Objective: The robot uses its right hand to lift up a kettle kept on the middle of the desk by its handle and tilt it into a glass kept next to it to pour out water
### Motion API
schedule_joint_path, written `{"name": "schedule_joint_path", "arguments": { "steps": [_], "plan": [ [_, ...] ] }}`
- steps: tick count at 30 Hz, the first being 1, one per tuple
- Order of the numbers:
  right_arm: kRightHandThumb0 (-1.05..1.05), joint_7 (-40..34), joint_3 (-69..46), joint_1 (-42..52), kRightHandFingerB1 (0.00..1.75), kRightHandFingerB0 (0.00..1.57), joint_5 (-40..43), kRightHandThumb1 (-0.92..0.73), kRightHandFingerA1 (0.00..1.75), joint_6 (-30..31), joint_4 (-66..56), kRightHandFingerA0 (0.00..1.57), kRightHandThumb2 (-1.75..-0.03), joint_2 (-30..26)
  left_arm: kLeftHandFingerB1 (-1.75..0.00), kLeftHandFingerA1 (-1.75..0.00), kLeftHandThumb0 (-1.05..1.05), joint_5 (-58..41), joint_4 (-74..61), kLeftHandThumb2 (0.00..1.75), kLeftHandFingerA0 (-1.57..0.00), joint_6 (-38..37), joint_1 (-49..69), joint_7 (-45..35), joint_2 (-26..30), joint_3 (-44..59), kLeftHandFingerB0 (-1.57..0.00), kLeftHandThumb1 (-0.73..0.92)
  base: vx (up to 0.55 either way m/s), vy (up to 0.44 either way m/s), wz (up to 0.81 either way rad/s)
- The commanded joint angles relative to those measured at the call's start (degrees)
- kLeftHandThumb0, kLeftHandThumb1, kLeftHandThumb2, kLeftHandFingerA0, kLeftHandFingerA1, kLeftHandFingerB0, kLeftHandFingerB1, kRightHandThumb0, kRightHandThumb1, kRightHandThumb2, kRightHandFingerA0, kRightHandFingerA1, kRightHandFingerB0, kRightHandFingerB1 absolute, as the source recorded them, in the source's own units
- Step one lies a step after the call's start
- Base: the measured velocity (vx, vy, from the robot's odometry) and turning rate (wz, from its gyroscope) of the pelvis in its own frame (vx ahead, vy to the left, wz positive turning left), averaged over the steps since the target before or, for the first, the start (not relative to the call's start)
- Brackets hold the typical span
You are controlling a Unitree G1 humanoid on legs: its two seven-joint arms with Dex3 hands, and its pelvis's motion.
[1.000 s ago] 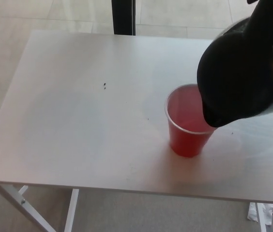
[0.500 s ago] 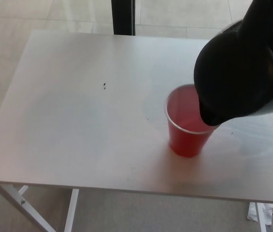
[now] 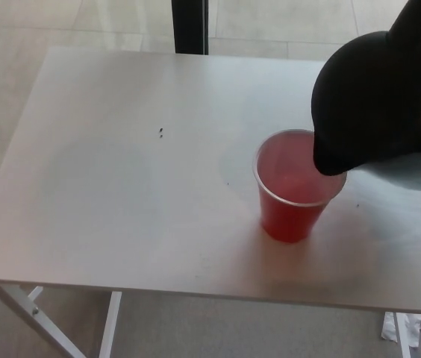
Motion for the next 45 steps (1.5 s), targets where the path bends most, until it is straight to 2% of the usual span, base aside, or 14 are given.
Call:
{"name": "schedule_joint_path", "arguments": {
  "steps": [1, 5, 6, 8, 13, 17, 19, 25, 28, 36, 37, 38, 39, 45],
  "plan": [
    [-0.22, 2.54, 0.08, -0.30, 1.14, 0.83, -0.70, -0.57, 1.75, 3.94, -2.83, 0.88, -0.73, -0.80, -1.10, -0.66, -1.05, 0.71, 0.20, 0.74, -0.60, -0.58, 0.31, -0.01, 1.09, 0.05, -0.35, 0.65, 0.00, 0.000, 0.00],
    [-0.21, 4.37, 0.88, -0.32, 1.24, 0.79, -1.72, -0.54, 1.75, 7.05, -4.76, 0.87, -0.76, -0.32, -1.12, -0.66, -1.05, 0.60, 0.47, 0.73, -0.59, -0.51, 0.31, -0.35, 1.20, 0.17, -0.34, 0.65, 0.00, 0.000, 0.00],
    [-0.22, 3.85, 0.91, -0.11, 0.87, 0.81, -1.55, -0.53, 1.75, 6.40, -4.47, 0.88, -0.75, -0.48, -1.11, -0.65, -1.05, 0.85, 0.25, 0.73, -0.56, -0.78, 0.52, -0.51, 1.29, -0.08, -0.33, 0.67, 0.00, 0.000, 0.00],
    [-0.22, 3.64, 0.78, 0.14, 0.75, 0.77, -1.02, -0.56, 1.75, 5.92, -3.95, 0.84, -0.70, -0.68, -1.12, -0.66, -1.05, 0.76, 0.31, 0.74, -0.58, -0.88, 0.82, -0.19, 1.11, 0.05, -0.36, 0.66, 0.00, 0.000, 0.00],
    [-0.18, 5.59, -0.86, 1.55, 1.58, 0.70, -0.94, -0.54, 1.75, 13.41, -6.08, 0.88, -1.03, 0.67, -1.09, -0.66, -1.05, 0.91, 0.46, 0.74, -0.61, -0.90, 1.04, 0.37, 0.99, 0.07, -0.40, 0.67, 0.00, 0.000, 0.00],
    [-0.29, 5.83, -3.77, 4.16, 1.57, 0.69, 0.41, -0.71, 1.75, 17.98, -6.20, 0.91, -0.75, 1.44, -1.08, -0.65, -1.05, 0.64, 0.42, 0.73, -0.61, -1.01, 1.47, -0.14, 0.76, 0.34, -0.38, 0.66, 0.00, 0.000, 0.00],
    [-0.22, 4.86, -6.99, 7.00, 1.16, 0.82, 1.51, -0.54, 1.75, 21.89, -6.03, 0.91, -0.97, 2.68, -1.10, -0.66, -1.05, 0.66, 0.30, 0.74, -0.59, -0.92, 1.81, -0.47, 0.79, 0.28, -0.34, 0.67, 0.00, 0.000, 0.00],
    [-0.22, 2.79, -15.61, 12.33, 1.52, 0.73, 8.27, -0.55, 1.75, 24.79, -3.22, 0.94, -0.98, 6.75, -1.09, -0.65, -1.05, 0.69, 0.52, 0.74, -0.60, -1.12, 2.52, -0.21, 0.45, 0.36, -0.35, 0.68, 0.00, 0.000, 0.00],
    [-0.27, 1.97, -15.38, 14.32, 1.10, 0.81, 6.40, -0.59, 1.47, 24.22, -2.72, 0.98, -0.83, 6.70, -1.10, -0.65, -1.05, 0.40, 0.76, 0.74, -0.60, -1.53, 2.82, -0.08, 0.13, 0.79, -0.36, 0.68, 0.00, 0.000, 0.00],
    [-0.35, 0.19, -19.88, 18.10, 1.34, 0.87, 11.02, -0.76, 1.68, 26.48, -3.97, 0.89, -0.69, 10.38, -1.13, -0.67, -1.05, 0.80, 0.99, 0.74, -0.61, -1.80, 3.53, 0.07, -0.16, 1.11, -0.35, 0.69, 0.00, 0.000, 0.00],
    [-0.49, -1.81, -21.07, 17.68, 1.09, 0.87, 11.16, -0.68, 1.32, 29.26, -3.51, 1.11, -1.08, 12.44, -1.12, -0.67, -1.05, 0.91, 0.97, 0.75, -0.61, -1.84, 3.64, 0.15, -0.23, 1.08, -0.38, 0.68, 0.00, 0.000, 0.00],
    [-0.49, -2.04, -21.22, 17.64, 1.09, 0.87, 11.14, -0.68, 1.32, 29.48, -3.51, 1.11, -1.08, 12.69, -1.12, -0.67, -1.05, 0.90, 0.96, 0.75, -0.61, -1.80, 3.65, 0.17, -0.24, 1.09, -0.38, 0.68, 0.00, 0.000, 0.00],
    [-0.39, -1.75, -21.60, 18.29, 1.43, 0.75, 11.83, -0.71, 1.71, 28.41, -3.38, 0.84, -0.75, 12.65, -1.10, -0.67, -1.05, 0.82, 0.91, 0.75, -0.61, -1.72, 3.69, 0.10, -0.32, 1.16, -0.40, 0.68, 0.00, 0.000, 0.00],
    [-0.23, -4.47, -24.03, 20.69, 1.52, 0.67, 14.78, -0.49, 1.75, 28.36, -2.59, 0.86, -0.95, 14.93, -1.10, -0.65, -1.05, 0.94, 1.41, 0.74, -0.61, -1.81, 3.43, 0.37, -0.61, 1.12, -0.37, 0.68, 0.00, 0.000, 0.00]
  ]
}}
